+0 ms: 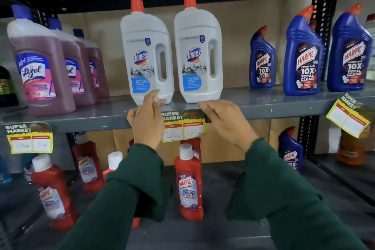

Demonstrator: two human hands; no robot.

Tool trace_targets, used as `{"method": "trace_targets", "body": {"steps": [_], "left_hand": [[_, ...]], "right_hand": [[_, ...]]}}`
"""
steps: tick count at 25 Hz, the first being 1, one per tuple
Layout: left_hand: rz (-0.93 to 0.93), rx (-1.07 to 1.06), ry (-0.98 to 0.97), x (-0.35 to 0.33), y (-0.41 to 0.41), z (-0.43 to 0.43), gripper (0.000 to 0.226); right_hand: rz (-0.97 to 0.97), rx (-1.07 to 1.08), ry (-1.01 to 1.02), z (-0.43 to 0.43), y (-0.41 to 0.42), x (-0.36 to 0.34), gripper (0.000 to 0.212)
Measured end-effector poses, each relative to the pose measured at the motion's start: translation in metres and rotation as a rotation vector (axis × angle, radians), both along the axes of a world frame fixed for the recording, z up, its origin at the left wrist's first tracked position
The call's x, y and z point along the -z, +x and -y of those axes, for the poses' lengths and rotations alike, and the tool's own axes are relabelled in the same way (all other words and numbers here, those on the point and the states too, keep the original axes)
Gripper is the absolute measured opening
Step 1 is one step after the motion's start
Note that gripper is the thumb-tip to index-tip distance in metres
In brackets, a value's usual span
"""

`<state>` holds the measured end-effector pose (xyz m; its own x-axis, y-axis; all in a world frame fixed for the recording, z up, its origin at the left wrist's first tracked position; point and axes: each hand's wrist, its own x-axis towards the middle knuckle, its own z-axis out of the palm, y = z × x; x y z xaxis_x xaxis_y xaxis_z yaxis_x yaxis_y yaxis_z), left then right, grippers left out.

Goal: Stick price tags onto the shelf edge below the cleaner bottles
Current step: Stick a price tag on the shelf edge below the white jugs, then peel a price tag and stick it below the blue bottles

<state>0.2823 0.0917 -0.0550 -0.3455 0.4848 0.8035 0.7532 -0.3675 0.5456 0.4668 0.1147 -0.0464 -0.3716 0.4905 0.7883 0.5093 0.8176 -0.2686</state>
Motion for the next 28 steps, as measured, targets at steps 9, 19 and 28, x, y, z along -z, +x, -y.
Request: {"method": "trace_targets", "body": {"steps": [9, 19, 28], "left_hand": [[-0.370, -0.037, 0.155, -0.009, 0.184, -0.017, 0.026], [-0.558, -0.023, -0.027, 0.009, 0.325, -0.061, 0.026], [-0.438, -0.045, 0.005, 0.019, 0.330, -0.061, 0.022]], "right_hand": [[0.057, 0.351, 0.151, -0.020, 0.148, -0.022, 0.042], [-0.081, 0.722, -0.044, -0.021, 0.282, 0.015, 0.061], [-0.381, 0.405, -0.071, -0.041, 0.297, 0.040, 0.011]]}}
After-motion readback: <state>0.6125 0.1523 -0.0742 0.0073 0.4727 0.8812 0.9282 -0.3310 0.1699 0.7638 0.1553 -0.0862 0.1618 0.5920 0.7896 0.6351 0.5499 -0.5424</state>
